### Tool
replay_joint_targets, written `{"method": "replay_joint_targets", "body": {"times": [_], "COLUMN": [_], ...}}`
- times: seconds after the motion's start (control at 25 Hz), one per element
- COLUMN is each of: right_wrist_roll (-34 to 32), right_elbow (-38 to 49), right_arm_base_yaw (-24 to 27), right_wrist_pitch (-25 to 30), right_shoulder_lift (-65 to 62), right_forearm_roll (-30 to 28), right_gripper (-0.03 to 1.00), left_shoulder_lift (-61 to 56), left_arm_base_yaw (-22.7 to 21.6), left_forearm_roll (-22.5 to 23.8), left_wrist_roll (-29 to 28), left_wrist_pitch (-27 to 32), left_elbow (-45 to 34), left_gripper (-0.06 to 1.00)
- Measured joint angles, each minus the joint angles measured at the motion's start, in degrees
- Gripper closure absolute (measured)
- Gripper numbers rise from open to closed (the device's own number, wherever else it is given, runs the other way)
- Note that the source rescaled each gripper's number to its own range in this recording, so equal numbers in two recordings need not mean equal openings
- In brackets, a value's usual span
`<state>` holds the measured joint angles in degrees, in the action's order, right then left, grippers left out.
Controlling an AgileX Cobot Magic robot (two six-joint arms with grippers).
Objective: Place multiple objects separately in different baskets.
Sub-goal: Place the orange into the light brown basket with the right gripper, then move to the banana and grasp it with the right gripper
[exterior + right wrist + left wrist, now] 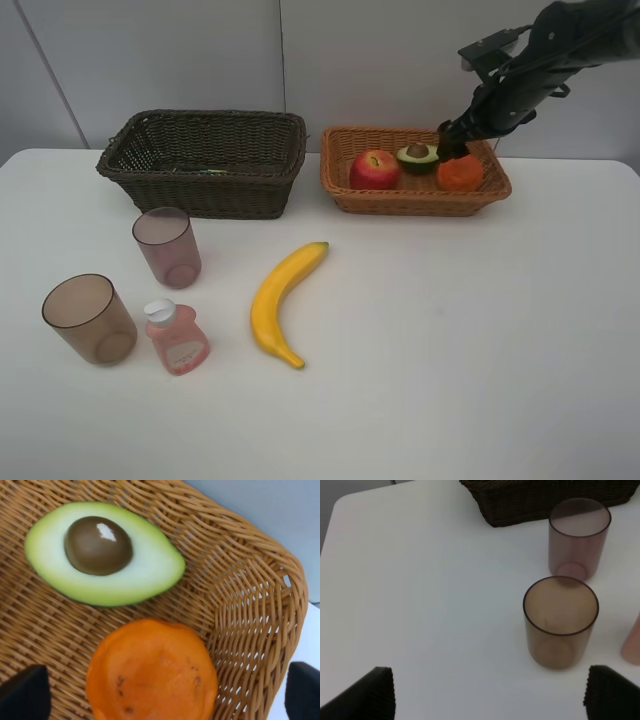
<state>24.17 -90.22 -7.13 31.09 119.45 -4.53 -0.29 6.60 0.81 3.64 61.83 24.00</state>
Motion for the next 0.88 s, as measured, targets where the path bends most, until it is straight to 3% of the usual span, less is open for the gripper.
{"method": "replay_joint_targets", "body": {"times": [0.4, 0.88], "right_wrist_roll": [-3.82, -3.10], "right_elbow": [0.00, 0.00], "right_arm_base_yaw": [0.00, -1.06], "right_wrist_pitch": [0.30, 6.69], "right_shoulder_lift": [-0.05, -5.22], "right_forearm_roll": [0.00, -1.06], "right_gripper": [-0.02, -0.02], "left_shoulder_lift": [0.00, 0.00], "left_arm_base_yaw": [0.00, 0.00], "left_forearm_roll": [0.00, 0.00], "left_wrist_roll": [0.00, 0.00], "left_wrist_pitch": [0.00, 0.00], "left_elbow": [0.00, 0.00], "left_gripper": [-0.05, -0.05]}}
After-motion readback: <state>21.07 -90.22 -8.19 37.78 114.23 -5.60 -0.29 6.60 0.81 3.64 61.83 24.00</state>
